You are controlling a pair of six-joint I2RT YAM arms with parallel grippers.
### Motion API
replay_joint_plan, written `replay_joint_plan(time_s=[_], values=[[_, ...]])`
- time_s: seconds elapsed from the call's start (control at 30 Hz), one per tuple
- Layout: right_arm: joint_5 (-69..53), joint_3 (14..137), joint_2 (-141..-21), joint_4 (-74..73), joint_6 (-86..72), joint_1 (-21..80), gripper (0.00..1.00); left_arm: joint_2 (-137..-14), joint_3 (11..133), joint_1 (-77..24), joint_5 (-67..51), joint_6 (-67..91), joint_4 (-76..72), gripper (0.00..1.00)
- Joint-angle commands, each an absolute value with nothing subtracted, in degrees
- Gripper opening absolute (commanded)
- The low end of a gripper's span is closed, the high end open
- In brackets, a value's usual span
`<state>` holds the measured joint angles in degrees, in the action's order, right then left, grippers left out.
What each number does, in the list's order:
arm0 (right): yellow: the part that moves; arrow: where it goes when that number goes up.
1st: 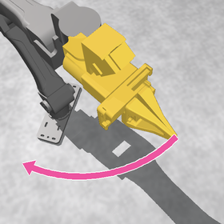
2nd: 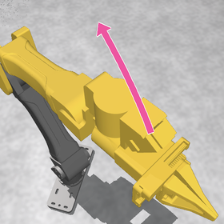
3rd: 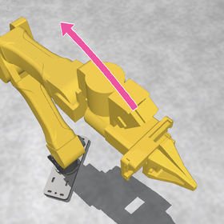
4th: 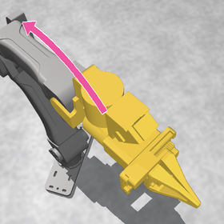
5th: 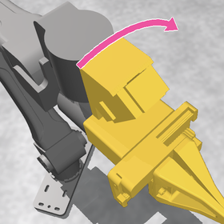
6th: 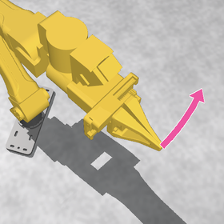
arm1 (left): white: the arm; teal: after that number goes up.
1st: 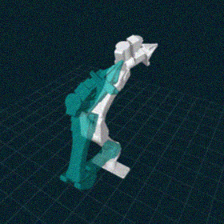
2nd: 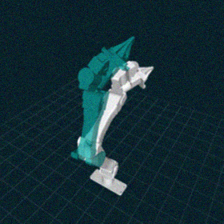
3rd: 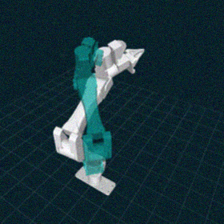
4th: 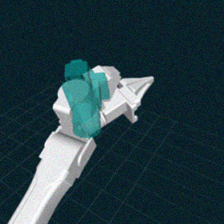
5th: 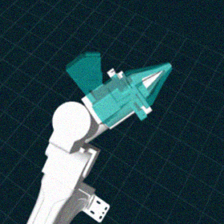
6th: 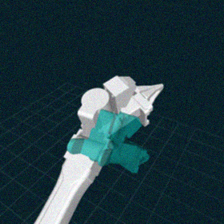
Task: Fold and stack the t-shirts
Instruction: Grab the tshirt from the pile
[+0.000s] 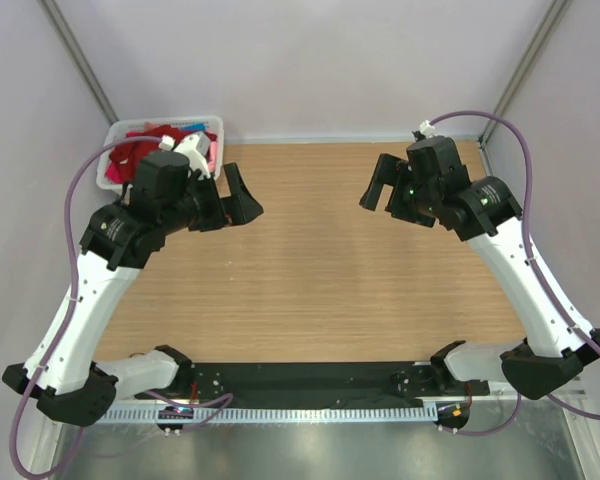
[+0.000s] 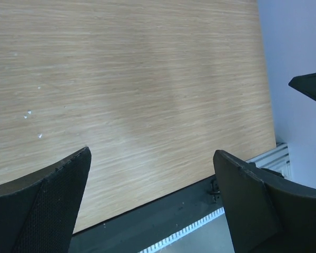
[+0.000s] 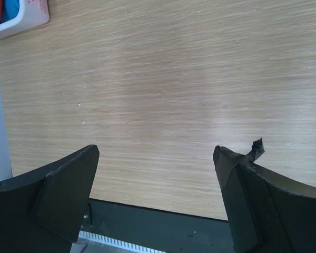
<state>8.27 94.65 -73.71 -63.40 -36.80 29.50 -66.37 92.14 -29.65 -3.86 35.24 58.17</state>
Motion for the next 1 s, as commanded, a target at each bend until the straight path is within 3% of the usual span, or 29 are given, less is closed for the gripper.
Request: replay_joint_plan(time_s=[0.0,0.1,0.23,0.4,0.53,0.63,0.97], values=[[9.05,95.01,-72.16,-61.61,-37.35,29.36,1.0,-66.53,94.39,-29.71,-0.55,34.1,58.36,1.0],[8.79,95.45,-72.07,-61.7,-37.09,29.36,1.0,-68.28,96.58,-29.71,5.69,35.07,58.36,0.99],[8.18,95.63,-71.72,-62.4,-36.83,29.35,1.0,-73.55,101.59,-27.96,25.6,32.61,57.66,0.99],[4.05,92.66,-68.57,-60.4,-36.12,29.27,1.0,-86.71,112.3,-16.62,30.84,30.42,55.88,0.92],[1.41,88.25,-65.05,-56.61,-35.16,29.35,1.0,-98.33,123.29,-8.38,29.45,31.72,55.12,0.87],[1.93,87.01,-63.73,-55.55,-34.19,29.35,1.0,-104.84,124.01,-2.4,25.42,31.47,49.76,0.86],[4.57,83.5,-63.36,-52.56,-29.62,29.35,1.0,-127.86,135.61,3.43,15.92,24.26,35.34,0.84]])
